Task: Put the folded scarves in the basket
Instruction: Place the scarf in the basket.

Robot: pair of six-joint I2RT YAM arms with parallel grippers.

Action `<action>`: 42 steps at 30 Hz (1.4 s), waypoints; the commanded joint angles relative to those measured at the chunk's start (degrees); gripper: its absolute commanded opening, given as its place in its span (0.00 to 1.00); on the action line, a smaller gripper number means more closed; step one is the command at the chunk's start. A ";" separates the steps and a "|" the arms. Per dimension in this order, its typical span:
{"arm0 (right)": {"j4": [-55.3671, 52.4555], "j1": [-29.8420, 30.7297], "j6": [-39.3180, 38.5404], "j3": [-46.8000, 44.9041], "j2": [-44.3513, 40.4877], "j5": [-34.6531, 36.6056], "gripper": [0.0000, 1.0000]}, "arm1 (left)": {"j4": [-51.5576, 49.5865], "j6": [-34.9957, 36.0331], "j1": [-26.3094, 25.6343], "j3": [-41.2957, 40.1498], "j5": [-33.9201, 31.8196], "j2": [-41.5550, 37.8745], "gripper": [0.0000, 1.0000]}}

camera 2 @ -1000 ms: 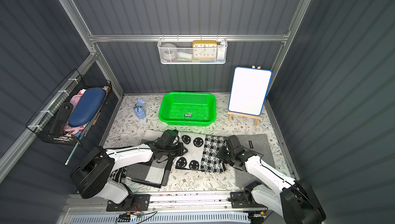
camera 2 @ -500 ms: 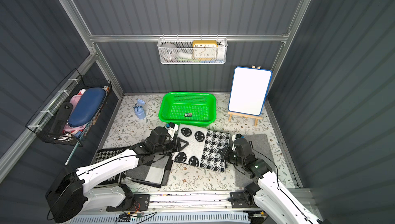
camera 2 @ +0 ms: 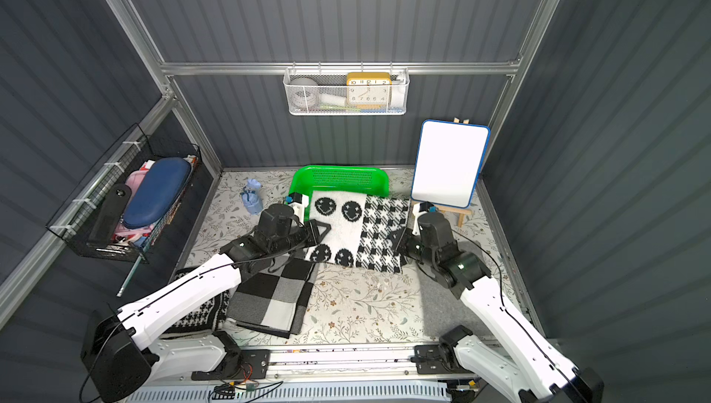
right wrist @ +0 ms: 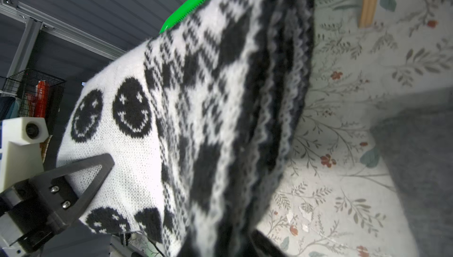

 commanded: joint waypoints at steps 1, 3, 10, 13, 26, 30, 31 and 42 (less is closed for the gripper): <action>1.32 -0.10 -6.63 8.51 7.96 1.44 0.00 | -0.58 4.90 1.64 8.93 -3.85 3.81 0.00; 1.33 -0.31 -8.37 13.47 12.61 1.21 0.00 | -2.03 5.72 2.77 12.89 -4.66 6.62 0.00; 2.67 -3.44 -9.47 26.20 24.75 -3.02 0.00 | -6.07 9.39 10.84 26.52 -1.81 17.10 0.00; 3.77 -3.98 -9.44 29.02 28.65 -4.65 0.00 | -9.51 9.76 14.01 31.32 -0.69 22.05 0.00; 7.50 -5.64 -11.34 34.96 39.74 -8.41 0.00 | -6.17 14.13 18.86 38.80 5.18 33.65 0.00; 7.05 -6.75 -12.11 38.09 44.40 -8.48 0.00 | -6.39 14.96 20.14 41.20 5.75 37.38 0.00; 6.68 -6.91 -12.21 39.13 45.69 -8.55 0.00 | -6.35 15.26 20.40 41.57 5.90 38.11 0.00; 4.16 -7.13 -13.92 44.15 55.13 -7.55 0.00 | -6.03 18.44 23.51 43.26 9.04 46.06 0.00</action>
